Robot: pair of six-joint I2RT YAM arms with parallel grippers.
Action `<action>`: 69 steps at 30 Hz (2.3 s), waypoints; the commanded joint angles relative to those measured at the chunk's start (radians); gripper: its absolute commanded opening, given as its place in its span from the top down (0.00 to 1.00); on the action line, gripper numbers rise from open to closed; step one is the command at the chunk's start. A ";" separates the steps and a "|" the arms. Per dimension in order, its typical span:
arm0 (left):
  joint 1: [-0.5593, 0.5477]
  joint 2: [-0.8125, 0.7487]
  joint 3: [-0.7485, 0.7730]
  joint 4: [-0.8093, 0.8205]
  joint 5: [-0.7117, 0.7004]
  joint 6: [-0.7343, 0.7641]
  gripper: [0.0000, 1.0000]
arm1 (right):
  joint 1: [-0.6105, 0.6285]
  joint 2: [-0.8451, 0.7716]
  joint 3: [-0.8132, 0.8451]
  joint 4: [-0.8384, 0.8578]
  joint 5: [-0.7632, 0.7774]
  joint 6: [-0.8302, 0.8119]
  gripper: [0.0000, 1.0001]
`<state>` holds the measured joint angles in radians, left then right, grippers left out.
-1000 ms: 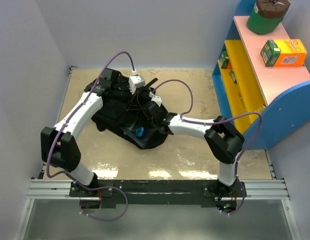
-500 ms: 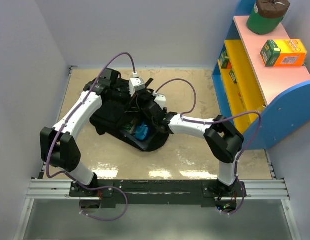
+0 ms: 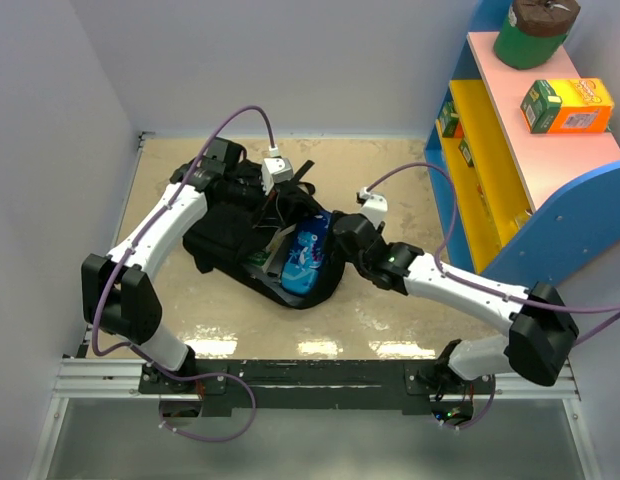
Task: Pack the student bag
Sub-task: Place the stationery in the student bag, then adjust the student bag at the center of the board.
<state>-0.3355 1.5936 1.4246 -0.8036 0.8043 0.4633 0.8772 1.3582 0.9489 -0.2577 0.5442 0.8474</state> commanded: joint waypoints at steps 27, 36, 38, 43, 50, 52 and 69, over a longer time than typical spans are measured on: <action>-0.008 -0.058 -0.023 0.001 0.042 -0.005 0.96 | -0.113 0.185 0.115 0.053 -0.058 -0.070 1.00; -0.005 -0.081 -0.039 0.047 0.024 -0.043 0.96 | -0.058 -0.010 0.192 -0.006 -0.029 -0.134 1.00; -0.007 -0.087 -0.043 0.052 0.029 -0.046 0.96 | -0.050 -0.004 0.141 -0.021 -0.046 -0.114 1.00; -0.011 -0.080 -0.041 0.017 0.067 -0.023 0.95 | -0.040 0.035 0.038 -0.012 -0.170 -0.081 1.00; -0.147 -0.034 -0.052 -0.212 0.027 0.181 0.90 | -0.029 -0.060 -0.123 0.011 -0.260 -0.071 0.98; -0.200 -0.027 -0.078 -0.272 0.024 0.233 0.88 | -0.029 -0.099 -0.130 0.008 -0.271 -0.090 0.94; -0.287 -0.152 -0.019 -0.356 -0.102 0.295 0.00 | -0.162 -0.211 0.022 -0.132 -0.304 -0.263 0.38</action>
<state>-0.6334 1.4822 1.2427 -1.2037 0.7536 0.8047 0.7486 1.1984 0.8825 -0.3691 0.2070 0.6621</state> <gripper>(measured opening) 0.996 0.608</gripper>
